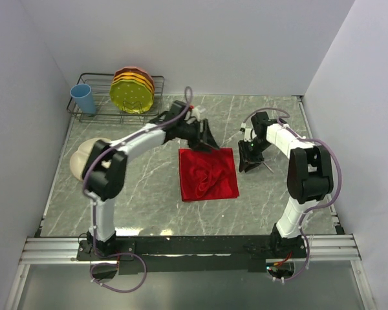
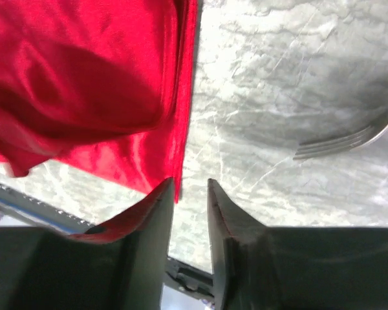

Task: Fold the napkin into a case and place the utensils inside
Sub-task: Fold the rectangle-folded napkin at the center of the board, then smooth out the square-folded napkin at the center of the board.

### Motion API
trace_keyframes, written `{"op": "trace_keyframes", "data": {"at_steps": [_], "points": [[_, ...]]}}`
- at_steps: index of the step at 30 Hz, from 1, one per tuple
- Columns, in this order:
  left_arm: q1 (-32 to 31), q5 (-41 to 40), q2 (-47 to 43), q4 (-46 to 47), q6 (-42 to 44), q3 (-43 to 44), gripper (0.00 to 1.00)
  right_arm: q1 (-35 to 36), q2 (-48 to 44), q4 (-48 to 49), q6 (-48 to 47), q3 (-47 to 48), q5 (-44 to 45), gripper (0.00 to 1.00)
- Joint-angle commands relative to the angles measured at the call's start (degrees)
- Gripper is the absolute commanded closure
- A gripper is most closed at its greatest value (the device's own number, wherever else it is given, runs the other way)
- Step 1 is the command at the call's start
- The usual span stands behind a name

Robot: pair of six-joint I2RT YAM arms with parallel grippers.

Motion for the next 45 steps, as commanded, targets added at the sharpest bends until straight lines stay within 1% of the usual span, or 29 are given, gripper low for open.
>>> {"op": "trace_keyframes", "data": {"at_steps": [1, 2, 3, 5, 6, 8, 12, 14, 17, 19, 20, 21, 24, 26, 28, 29, 31, 32, 33, 34, 37, 41, 43, 45], "points": [[3.82, -3.65, -10.39, -4.39, 10.98, -6.53, 0.42, -0.98, -3.90, -3.38, -1.60, 2.99, -3.40, 0.59], [4.78, -3.92, -11.88, -5.44, 12.48, -8.63, 0.43, -0.98, -3.99, -3.47, -1.25, 3.42, -4.54, 0.57], [5.23, -4.36, -12.33, -6.59, 16.32, -9.43, 0.45, -0.98, -3.82, -3.47, -0.99, 3.51, -7.34, 0.55], [5.67, -4.62, -13.04, -9.74, 20.29, -11.01, 0.46, -0.98, -2.77, -3.56, -0.02, 4.13, -9.03, 0.55], [5.67, -4.89, -13.21, -10.37, 24.06, -11.37, 0.47, -0.89, -2.41, -3.73, 0.16, 4.39, -10.26, 0.54], [5.50, -4.27, -14.09, -10.46, 26.19, -13.12, 0.46, -0.98, -1.10, -4.25, 0.68, 5.01, -11.85, 0.53], [5.50, -3.22, -15.32, -11.43, 31.20, -14.71, 0.45, -0.89, -0.91, -4.08, 0.51, 4.83, -11.15, 0.49], [5.50, -3.57, -16.55, -12.04, 32.35, -16.11, 0.45, -0.89, -0.13, -3.73, 0.34, 4.66, -9.49, 0.49], [5.24, -5.32, -18.13, -14.59, 35.07, -17.79, 0.48, -0.89, 1.45, -2.94, 0.07, 4.48, -6.33, 0.51], [3.84, -7.07, -19.19, -16.60, 40.24, -18.40, 0.52, -0.89, 1.99, -2.68, -0.02, 4.22, -5.70, 0.52], [1.48, -8.91, -20.15, -17.14, 42.70, -18.58, 0.54, -0.80, 2.25, -2.68, -0.10, 3.70, -5.96, 0.54], [0.41, -9.89, -20.86, -17.23, 47.25, -19.02, 0.54, -0.89, 2.25, -2.68, -0.10, 3.34, -6.48, 0.55], [-2.15, -12.35, -24.63, -12.94, 51.06, -23.58, 0.53, -0.89, 1.29, -2.33, 0.07, 1.76, -9.38, 0.57], [-3.28, -13.23, -27.87, -8.91, 54.13, -27.45, 0.48, -0.89, 0.06, -0.58, 0.95, 0.10, -9.39, 0.58], [-4.25, -14.55, -30.26, -5.21, 56.08, -31.30, 0.46, -0.89, -0.56, 1.62, 2.60, -0.35, -8.60, 0.59], [-5.30, -14.73, -32.35, -1.62, 58.35, -32.46, 0.47, -0.80, -0.39, 2.41, 3.06, 0.00, -8.16, 0.60], [-7.24, -15.69, -33.60, 1.21, 60.47, -34.57, 0.48, -0.89, 0.75, 3.30, 3.93, 1.40, -6.94, 0.64], [-10.38, -16.48, -33.78, 2.18, 62.31, -34.84, 0.50, -0.89, 1.28, 3.30, 4.20, 1.93, -6.49, 0.65], [-12.15, -18.58, -33.43, 3.76, 63.37, -35.19, 0.51, -0.98, 1.81, 3.30, 4.29, 2.28, -6.40, 0.66], [-15.39, -19.56, -32.21, 4.38, 64.25, -35.37, 0.52, -0.89, 2.59, 3.30, 4.46, 2.29, -5.97, 0.67], [-20.15, -22.72, -29.31, 7.46, 66.54, -35.81, 0.52, -0.80, 3.13, 4.00, 4.55, 1.06, -5.79, 0.67], [-24.03, -26.06, -25.35, 10.27, 67.51, -35.46, 0.48, -0.98, 4.36, 4.09, 4.20, 0.44, -5.17, 0.62], [-26.57, -29.04, -22.99, 13.08, 68.21, -35.63, 0.48, -0.89, 4.45, 4.44, 4.29, -0.26, -5.26, 0.59], [-27.81, -30.37, -21.22, 14.93, 69.00, -35.20, 0.50, -0.80, 4.62, 4.36, 4.38, -0.44, -5.78, 0.59]]}}
